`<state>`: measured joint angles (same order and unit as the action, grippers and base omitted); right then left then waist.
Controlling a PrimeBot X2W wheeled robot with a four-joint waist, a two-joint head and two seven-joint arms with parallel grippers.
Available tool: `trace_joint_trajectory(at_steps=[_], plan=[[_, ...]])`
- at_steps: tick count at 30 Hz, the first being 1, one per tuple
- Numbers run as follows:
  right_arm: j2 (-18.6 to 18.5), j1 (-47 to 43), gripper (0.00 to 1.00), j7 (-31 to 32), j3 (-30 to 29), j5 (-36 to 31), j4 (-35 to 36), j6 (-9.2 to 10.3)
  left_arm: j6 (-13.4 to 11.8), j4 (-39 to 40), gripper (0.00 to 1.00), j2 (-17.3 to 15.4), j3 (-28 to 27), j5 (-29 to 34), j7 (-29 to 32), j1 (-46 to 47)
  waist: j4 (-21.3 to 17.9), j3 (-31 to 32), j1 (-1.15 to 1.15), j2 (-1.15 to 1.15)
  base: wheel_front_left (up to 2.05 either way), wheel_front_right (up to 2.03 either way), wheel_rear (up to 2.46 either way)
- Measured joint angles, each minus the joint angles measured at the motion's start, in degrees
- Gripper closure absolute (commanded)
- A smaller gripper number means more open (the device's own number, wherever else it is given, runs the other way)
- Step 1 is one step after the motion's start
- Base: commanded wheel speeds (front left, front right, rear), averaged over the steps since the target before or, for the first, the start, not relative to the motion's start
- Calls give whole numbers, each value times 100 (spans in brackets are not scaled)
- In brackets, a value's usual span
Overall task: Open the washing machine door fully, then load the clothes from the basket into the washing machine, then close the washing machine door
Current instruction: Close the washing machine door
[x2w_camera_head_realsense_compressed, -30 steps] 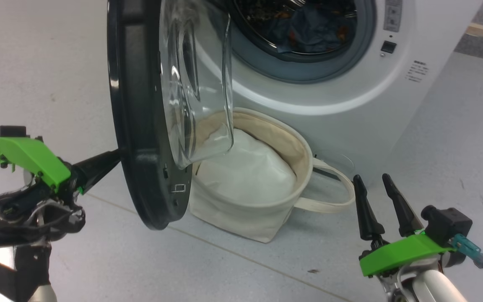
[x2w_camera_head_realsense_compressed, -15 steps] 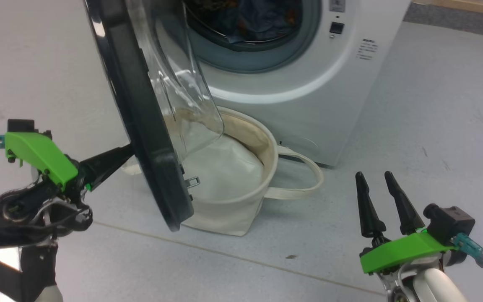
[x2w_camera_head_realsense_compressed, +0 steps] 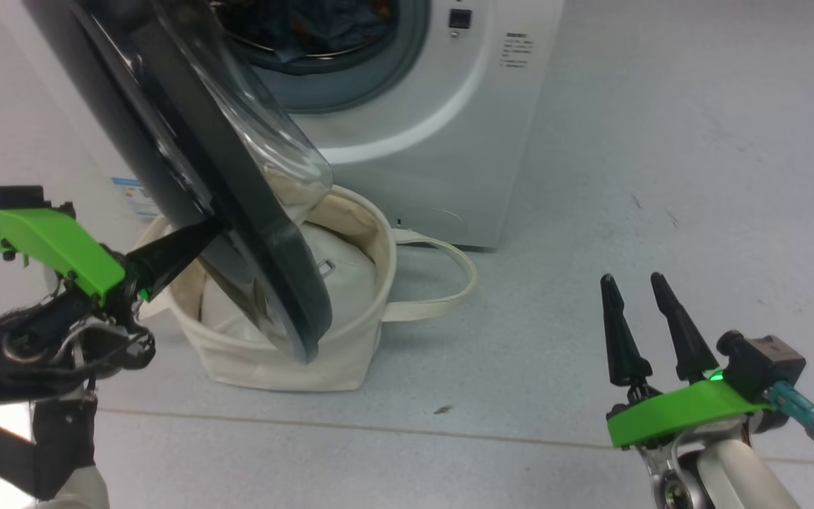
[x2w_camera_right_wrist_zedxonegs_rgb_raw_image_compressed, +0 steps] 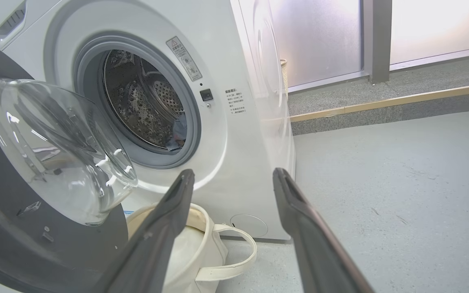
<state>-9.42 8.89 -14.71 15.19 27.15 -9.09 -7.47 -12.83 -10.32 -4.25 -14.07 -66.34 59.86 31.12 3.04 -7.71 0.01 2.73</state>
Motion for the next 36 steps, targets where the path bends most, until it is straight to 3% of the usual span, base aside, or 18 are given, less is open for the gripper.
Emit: trace_joint_trajectory(at_steps=[18,36], plan=[[41,165,0,0,-167,-96,134,0,401,-512,100,30,-254,-89,-523,488,-1154,-353,-1,0,0,0,0],[96,296,0,0,-269,-227,279,0,886,-1291,100,-212,-703,-154,-1110,1217,-1362,-715,0,0,0,0,0]])
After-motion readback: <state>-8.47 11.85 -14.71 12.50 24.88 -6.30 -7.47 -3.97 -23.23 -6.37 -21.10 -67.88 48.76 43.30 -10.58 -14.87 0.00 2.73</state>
